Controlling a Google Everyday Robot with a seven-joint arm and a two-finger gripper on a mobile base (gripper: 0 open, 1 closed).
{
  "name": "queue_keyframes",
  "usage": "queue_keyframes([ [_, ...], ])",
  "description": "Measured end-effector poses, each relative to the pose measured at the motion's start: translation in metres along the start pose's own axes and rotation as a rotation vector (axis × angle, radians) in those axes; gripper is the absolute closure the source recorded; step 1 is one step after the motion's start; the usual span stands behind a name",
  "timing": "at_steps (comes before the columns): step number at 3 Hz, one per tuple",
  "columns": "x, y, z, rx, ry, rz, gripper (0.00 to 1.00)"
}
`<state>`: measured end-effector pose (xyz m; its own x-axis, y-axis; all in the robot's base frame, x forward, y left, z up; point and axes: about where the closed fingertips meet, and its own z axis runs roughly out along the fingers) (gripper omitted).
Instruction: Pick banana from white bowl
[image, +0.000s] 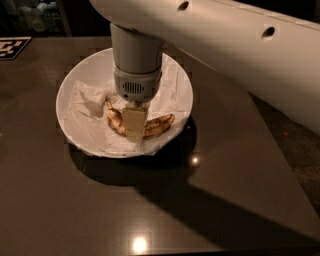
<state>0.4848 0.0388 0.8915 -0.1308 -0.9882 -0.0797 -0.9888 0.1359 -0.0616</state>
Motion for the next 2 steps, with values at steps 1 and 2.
queue_keyframes([
  [1,-0.0062,-0.0013,0.0126,-0.033,0.002,-0.021,0.41],
  [2,-0.0082,-0.0047,0.0216,-0.049,0.009,-0.027,0.43],
])
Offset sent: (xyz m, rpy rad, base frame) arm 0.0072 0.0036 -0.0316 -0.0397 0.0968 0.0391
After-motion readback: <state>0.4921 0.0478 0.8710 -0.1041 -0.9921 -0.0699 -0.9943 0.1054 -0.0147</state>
